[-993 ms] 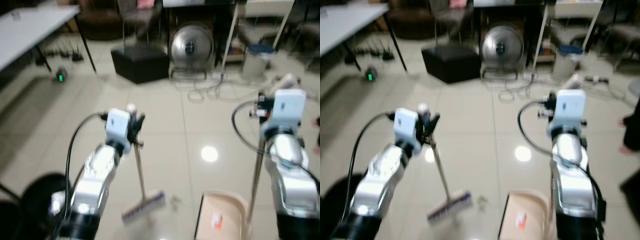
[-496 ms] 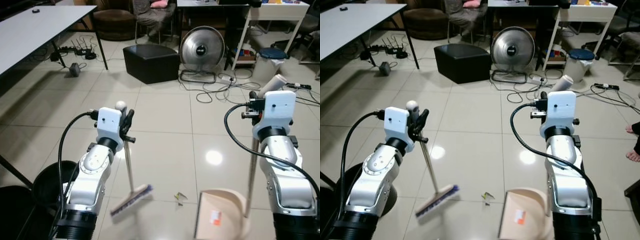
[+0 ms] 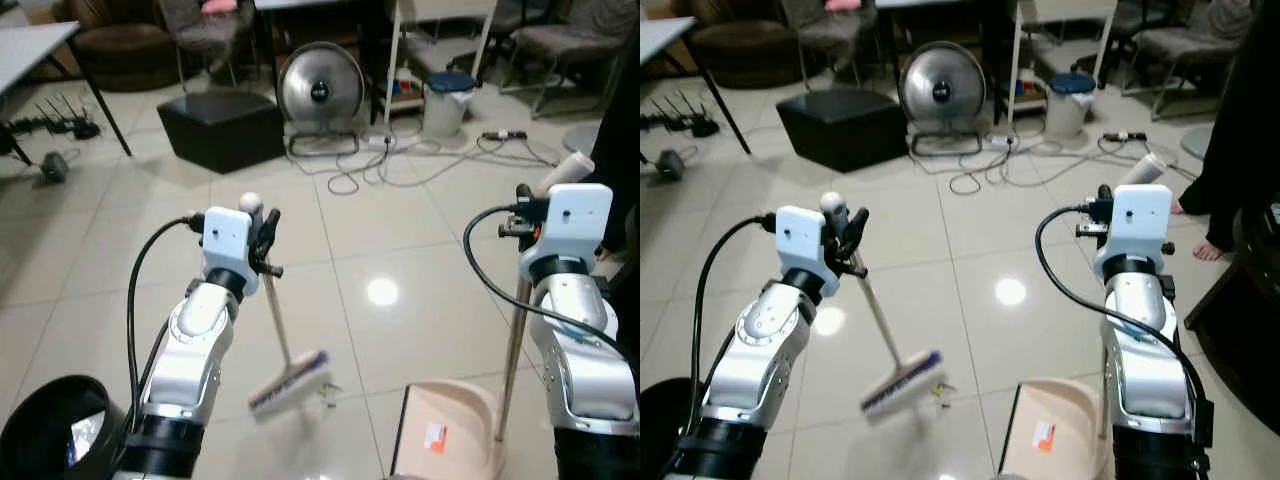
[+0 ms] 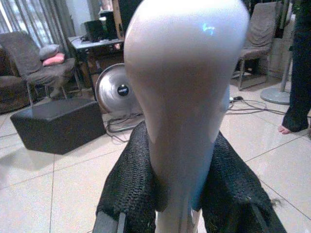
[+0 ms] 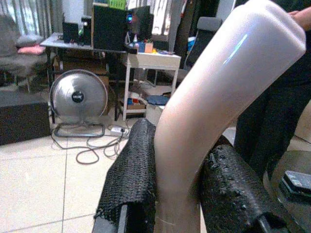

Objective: Sweep floor

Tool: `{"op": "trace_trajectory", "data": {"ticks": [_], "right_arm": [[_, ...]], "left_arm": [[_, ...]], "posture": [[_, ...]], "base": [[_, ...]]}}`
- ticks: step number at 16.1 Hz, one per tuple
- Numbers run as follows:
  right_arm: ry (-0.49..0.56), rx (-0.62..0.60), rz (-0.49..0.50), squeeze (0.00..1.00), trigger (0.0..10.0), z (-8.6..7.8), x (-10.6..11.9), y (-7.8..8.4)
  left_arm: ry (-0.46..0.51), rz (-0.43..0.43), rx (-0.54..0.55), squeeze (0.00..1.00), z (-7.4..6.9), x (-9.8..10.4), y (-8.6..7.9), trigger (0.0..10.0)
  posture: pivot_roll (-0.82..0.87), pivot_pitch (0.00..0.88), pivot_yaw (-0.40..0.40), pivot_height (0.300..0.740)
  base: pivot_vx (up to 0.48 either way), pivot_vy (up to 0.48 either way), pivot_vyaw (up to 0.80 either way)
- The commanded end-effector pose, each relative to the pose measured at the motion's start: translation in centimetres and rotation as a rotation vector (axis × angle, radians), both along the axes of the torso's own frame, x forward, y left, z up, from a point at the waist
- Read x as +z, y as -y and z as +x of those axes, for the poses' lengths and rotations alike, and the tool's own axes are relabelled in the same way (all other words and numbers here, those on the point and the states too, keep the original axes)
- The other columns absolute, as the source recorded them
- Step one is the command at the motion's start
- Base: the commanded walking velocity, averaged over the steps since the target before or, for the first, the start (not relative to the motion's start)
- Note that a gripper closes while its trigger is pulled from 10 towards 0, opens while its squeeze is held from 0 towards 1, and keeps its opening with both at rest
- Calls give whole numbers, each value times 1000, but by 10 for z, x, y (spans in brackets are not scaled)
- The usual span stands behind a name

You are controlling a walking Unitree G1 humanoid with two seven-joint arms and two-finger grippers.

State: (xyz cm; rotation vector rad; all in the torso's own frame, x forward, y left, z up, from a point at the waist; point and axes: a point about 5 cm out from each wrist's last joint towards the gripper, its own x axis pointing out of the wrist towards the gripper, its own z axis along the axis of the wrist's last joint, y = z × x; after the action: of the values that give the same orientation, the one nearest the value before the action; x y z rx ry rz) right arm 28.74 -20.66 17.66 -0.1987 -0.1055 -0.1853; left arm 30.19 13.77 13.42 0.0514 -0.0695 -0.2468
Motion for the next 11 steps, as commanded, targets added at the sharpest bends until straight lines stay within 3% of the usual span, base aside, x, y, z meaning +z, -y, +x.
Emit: {"op": "trace_trajectory", "data": {"ticks": [1, 4, 7, 11], "right_arm": [[37, 38, 9, 0, 10000, 1, 7, -9], [18, 34, 37, 0, 10000, 1, 4, -9], [17, 39, 46, 0, 10000, 1, 3, -10], [19, 49, 30, 0, 10000, 0, 2, -12]], "left_arm": [[48, 21, 13, 0, 2, 11, -7, 10000], [48, 20, 9, 0, 2, 11, -6, 10000], [50, 23, 4, 0, 2, 11, -6, 10000], [51, 28, 7, 0, 2, 11, -9, 10000]], "posture": [[-40, 0, 56, 740], [-39, 0, 58, 740], [-38, 0, 58, 740], [-33, 0, 55, 740]], "base": [[304, 0, 0], [307, 0, 0], [306, 0, -800], [307, 0, 0]]}}
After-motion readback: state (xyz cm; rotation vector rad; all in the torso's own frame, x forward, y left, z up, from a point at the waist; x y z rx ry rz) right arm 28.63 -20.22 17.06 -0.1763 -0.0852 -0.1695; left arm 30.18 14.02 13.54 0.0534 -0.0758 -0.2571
